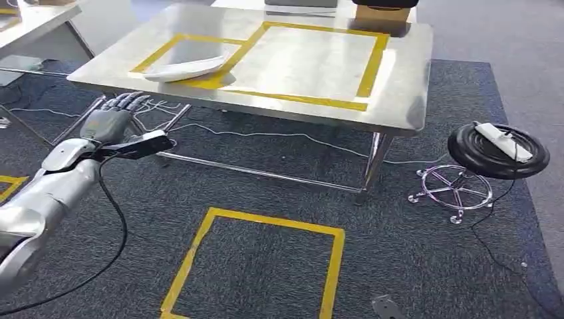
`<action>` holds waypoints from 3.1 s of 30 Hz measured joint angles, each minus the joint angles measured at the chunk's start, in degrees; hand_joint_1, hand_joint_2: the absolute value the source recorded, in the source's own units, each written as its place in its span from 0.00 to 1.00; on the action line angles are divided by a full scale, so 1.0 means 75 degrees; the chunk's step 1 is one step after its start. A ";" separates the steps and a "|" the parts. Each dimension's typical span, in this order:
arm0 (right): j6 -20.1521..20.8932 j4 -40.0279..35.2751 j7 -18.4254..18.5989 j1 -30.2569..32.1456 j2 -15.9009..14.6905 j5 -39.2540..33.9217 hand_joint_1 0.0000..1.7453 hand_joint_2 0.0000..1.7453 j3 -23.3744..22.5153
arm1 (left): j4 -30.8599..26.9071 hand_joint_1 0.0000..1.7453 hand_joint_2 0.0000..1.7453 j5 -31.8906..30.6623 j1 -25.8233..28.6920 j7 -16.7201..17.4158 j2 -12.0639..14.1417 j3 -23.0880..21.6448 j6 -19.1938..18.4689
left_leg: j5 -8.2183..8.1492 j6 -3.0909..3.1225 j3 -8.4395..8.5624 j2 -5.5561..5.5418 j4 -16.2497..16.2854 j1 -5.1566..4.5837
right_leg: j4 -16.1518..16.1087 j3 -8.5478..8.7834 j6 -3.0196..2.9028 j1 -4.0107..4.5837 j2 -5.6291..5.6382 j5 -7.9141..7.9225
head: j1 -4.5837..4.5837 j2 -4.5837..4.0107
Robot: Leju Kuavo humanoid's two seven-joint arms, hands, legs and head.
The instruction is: Take the parts from the cabinet and place them on the table.
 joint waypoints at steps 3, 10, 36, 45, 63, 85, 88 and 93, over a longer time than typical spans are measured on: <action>0.0000 0.0000 -0.0015 0.0014 0.0000 -0.0015 0.00 0.00 -0.0003 | 0.0015 0.00 0.00 0.0067 0.0015 0.0012 -0.0006 -0.0006 -0.0009 | 0.0070 -0.0038 -0.0051 -0.0001 -0.0028 0.0006 | 0.0008 -0.0064 -0.0015 0.0010 -0.0006 0.0045 | 0.0003 0.0000; 0.0000 0.0000 -0.0044 0.0031 -0.0006 -0.0064 0.00 0.00 -0.0006 | 0.0064 0.00 0.00 0.0283 0.0239 -0.0023 -0.0047 -0.0003 -0.0003 | 0.0114 -0.0065 -0.0114 -0.0001 -0.0030 0.0014 | 0.0010 -0.0123 -0.0026 0.0022 -0.0006 0.0093 | 0.0006 0.0000; 0.0006 0.0003 -0.0090 0.0087 -0.0061 -0.0137 0.00 0.00 -0.0006 | 0.0519 0.00 0.00 0.2039 0.2192 0.0751 -0.0358 0.1240 -0.1734 | 0.0219 -0.0014 -0.0235 -0.0031 -0.0023 0.0113 | 0.0041 0.0096 0.0395 -0.0146 0.0055 -0.0242 | 0.0058 0.0000; -0.0035 0.0003 -0.0160 0.0182 -0.0079 -0.0233 0.00 0.00 -0.0015 | 0.0723 0.00 0.00 0.2743 0.3025 0.0760 -0.0677 0.1965 -0.1827 | 0.0282 -0.0178 -0.0188 -0.0028 -0.0066 0.0097 | 0.0069 0.0102 0.0096 -0.0136 0.0087 -0.0140 | 0.0012 0.0000; -0.0262 0.0000 -0.0522 0.0482 -0.0210 -0.0597 0.00 0.00 -0.0221 | 0.1332 0.00 0.00 0.2806 0.5425 0.1058 -0.2307 0.3078 -0.1565 | -0.0423 0.0226 0.0157 -0.0151 0.0219 0.0044 | 0.2316 -0.0913 0.0263 -0.0114 -0.0130 -0.1362 | 0.0017 0.0000; -0.0536 0.0000 -0.0807 0.0589 -0.0294 -0.0924 0.00 0.00 -0.0612 | 0.1585 0.00 1.00 0.2920 0.5826 0.0912 -0.2824 0.3482 -0.1469 | -0.0519 -0.0104 0.0377 0.0443 0.0153 0.0067 | -0.0050 0.0228 0.0124 -0.0011 -0.0737 -0.0234 | -0.0087 0.0000; -0.0577 0.0000 -0.0796 0.0599 -0.0294 -0.0880 0.00 0.00 -0.0644 | 0.1617 0.00 1.00 0.2949 0.5874 0.0915 -0.2876 0.3564 -0.1583 | -0.0524 0.0054 0.0348 0.0255 0.0154 0.0017 | -0.0114 0.0373 0.0231 -0.0049 -0.0906 -0.0216 | -0.0032 0.0000; -0.0603 0.0000 -0.0758 0.0724 -0.0312 -0.0784 0.00 0.00 -0.0659 | 0.1626 0.00 1.00 0.3130 0.5835 0.0965 -0.2984 0.3771 -0.1909 | -0.0464 0.0245 0.0323 -0.0128 0.0133 0.0038 | 0.1969 -0.0559 0.0324 -0.0097 -0.0129 -0.1367 | 0.0012 0.0000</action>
